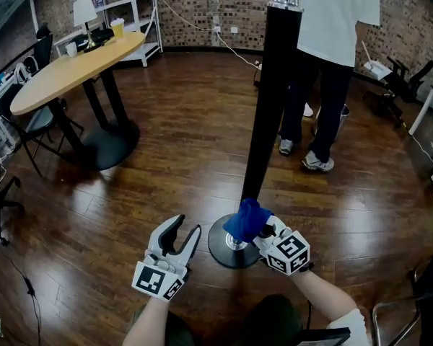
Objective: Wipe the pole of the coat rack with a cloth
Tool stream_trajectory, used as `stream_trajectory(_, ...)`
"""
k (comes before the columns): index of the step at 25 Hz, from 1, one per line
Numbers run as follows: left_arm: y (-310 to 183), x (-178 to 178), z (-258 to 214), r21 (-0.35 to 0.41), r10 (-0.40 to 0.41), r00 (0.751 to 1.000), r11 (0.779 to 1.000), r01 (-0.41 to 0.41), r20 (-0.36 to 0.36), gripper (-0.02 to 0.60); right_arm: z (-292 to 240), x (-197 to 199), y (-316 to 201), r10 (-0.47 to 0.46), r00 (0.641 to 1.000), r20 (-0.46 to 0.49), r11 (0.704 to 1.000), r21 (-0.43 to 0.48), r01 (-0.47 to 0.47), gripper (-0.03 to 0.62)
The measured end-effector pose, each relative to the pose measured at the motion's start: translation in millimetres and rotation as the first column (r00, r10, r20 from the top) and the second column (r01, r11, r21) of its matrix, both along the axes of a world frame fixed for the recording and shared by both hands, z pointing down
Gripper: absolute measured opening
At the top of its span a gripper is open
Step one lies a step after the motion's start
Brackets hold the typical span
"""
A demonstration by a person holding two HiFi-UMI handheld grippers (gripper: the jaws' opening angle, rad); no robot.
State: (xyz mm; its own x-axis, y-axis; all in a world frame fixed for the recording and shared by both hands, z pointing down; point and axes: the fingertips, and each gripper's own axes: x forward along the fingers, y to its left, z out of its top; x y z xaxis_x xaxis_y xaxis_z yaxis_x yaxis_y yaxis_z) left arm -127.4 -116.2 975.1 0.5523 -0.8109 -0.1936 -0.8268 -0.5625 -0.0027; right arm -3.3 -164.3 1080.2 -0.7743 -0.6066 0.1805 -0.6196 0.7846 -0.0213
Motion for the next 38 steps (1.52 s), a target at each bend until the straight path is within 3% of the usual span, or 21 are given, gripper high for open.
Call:
stream_trajectory(1,-4,1,0,0.019,0.009,1.000,1.000,-0.009,-0.010,0.170,-70,-9,2,-0.022,1.000,-0.002,0.995,0.100,0.022,0.101)
stream_trajectory(3,-12,4,0,0.022,0.019,1.000,1.000,-0.019,-0.014,0.170,-204,-25,4,-0.051,0.998,-0.031,0.948,0.314,0.058,0.101)
stream_trajectory(5,-13,8,-6,0.026,0.035,0.999,0.999,-0.035,-0.018,0.170,-318,-37,1,-0.054,0.998,-0.014,0.901,0.430,0.054,0.101)
stream_trajectory(8,-12,18,-5,0.037,0.054,0.999,0.998,-0.055,0.005,0.170,-428,-49,-15,-0.026,1.000,0.010,0.887,0.462,0.018,0.101)
stream_trajectory(12,-3,19,0,0.028,0.057,0.998,0.998,-0.057,-0.006,0.170,-446,-38,-42,0.085,0.996,0.039,0.922,0.375,-0.093,0.101)
stream_trajectory(15,0,6,-15,0.051,0.036,0.999,0.998,-0.035,-0.029,0.170,-391,-35,-44,0.084,0.996,0.030,0.946,0.312,-0.089,0.101)
stream_trajectory(17,-2,-6,-21,0.055,0.010,0.999,0.998,-0.007,-0.042,0.169,-319,-37,-43,0.081,0.997,-0.002,0.962,0.261,-0.077,0.101)
stream_trajectory(21,-1,-18,-20,0.048,-0.020,0.999,0.999,0.021,-0.025,0.169,-96,-35,-48,0.085,0.991,-0.103,0.991,0.112,-0.073,0.101)
stream_trajectory(25,13,-24,-32,0.080,0.000,1.000,0.997,0.001,-0.018,0.169,138,-43,-47,0.045,0.964,-0.263,0.999,-0.005,-0.048,0.101)
stream_trajectory(27,20,-27,-38,0.090,0.004,1.000,0.996,-0.003,-0.002,0.169,243,-31,-46,0.042,0.929,-0.368,0.987,-0.126,-0.095,0.101)
stream_trajectory(29,26,-31,-41,0.093,-0.001,1.000,0.996,-0.001,0.020,0.169,313,-20,-37,0.039,0.901,-0.431,0.962,-0.228,-0.151,0.101)
stream_trajectory(32,27,-35,-44,0.093,-0.008,1.000,0.996,0.006,0.028,0.169,370,-16,-26,0.020,0.879,-0.477,0.935,-0.303,-0.186,0.101)
stream_trajectory(34,25,-36,-38,0.100,-0.012,0.999,0.995,0.008,0.040,0.169,379,-19,-33,0.028,0.877,-0.480,0.934,-0.299,-0.193,0.101)
stream_trajectory(36,20,-36,-28,0.096,-0.003,0.998,0.995,-0.003,0.066,0.169,360,-32,-43,0.038,0.908,-0.418,0.947,-0.275,-0.166,0.100)
stream_trajectory(38,10,-41,-15,0.069,0.007,0.998,0.998,-0.012,0.067,0.169,293,-53,-38,0.033,0.959,-0.282,0.965,-0.241,-0.104,0.101)
